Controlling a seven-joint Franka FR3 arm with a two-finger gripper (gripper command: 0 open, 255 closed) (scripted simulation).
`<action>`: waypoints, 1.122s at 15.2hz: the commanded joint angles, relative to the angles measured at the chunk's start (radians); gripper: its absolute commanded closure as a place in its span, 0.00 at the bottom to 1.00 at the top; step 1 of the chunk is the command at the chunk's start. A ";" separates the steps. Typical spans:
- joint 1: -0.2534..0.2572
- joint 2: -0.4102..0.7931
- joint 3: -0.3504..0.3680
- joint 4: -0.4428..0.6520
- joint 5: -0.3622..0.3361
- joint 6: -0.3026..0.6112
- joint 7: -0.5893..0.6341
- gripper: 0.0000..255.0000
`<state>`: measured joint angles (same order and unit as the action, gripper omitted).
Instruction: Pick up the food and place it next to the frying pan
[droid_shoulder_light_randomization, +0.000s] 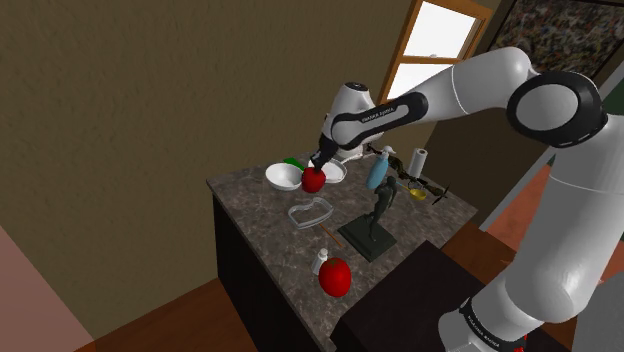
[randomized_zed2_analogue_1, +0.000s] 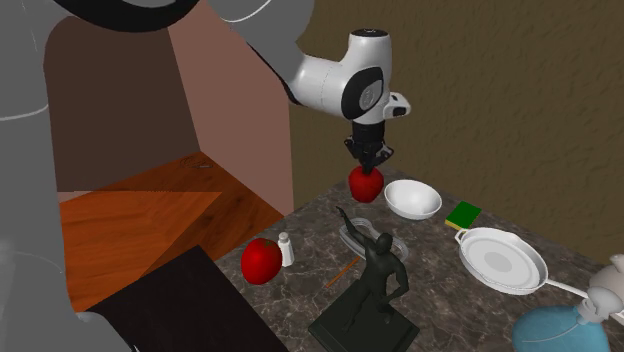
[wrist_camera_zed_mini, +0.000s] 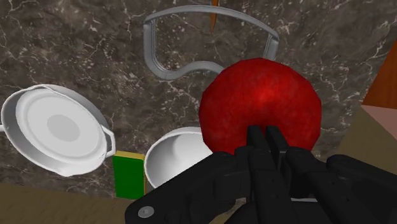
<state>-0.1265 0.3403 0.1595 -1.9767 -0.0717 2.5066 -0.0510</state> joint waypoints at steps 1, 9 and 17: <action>-0.038 -0.003 -0.005 -0.002 0.018 -0.001 -0.058 1.00; -0.178 0.031 -0.030 0.056 0.077 -0.028 -0.266 1.00; -0.307 0.114 -0.053 0.191 0.120 -0.091 -0.450 1.00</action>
<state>-0.4166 0.4469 0.1084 -1.7923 0.0424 2.4166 -0.4755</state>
